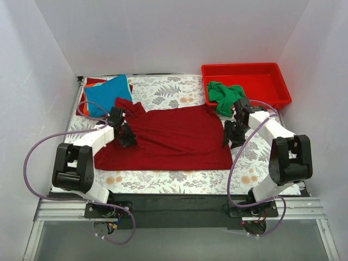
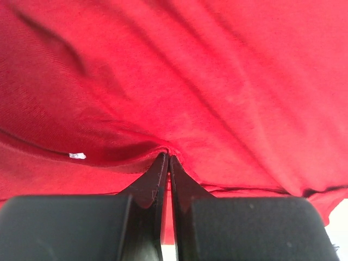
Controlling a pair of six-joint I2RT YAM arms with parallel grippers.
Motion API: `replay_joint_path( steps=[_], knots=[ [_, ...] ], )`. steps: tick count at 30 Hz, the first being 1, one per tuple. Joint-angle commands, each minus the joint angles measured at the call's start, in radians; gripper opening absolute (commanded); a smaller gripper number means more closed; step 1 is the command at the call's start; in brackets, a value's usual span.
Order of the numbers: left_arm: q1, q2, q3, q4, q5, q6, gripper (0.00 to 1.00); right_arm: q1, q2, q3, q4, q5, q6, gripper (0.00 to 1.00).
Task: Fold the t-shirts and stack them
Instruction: Fold the tshirt
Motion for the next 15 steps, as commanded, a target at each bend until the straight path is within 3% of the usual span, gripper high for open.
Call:
replay_joint_path(
  steps=[1,15],
  knots=[
    [-0.021,0.016,0.049,0.034,0.027,0.008,0.00,-0.007,-0.031,0.023,-0.013,-0.005,-0.004,0.51],
    [-0.064,0.114,0.132,0.056,0.030,-0.024,0.00,-0.007,-0.034,0.018,-0.016,-0.005,-0.011,0.51]
  ],
)
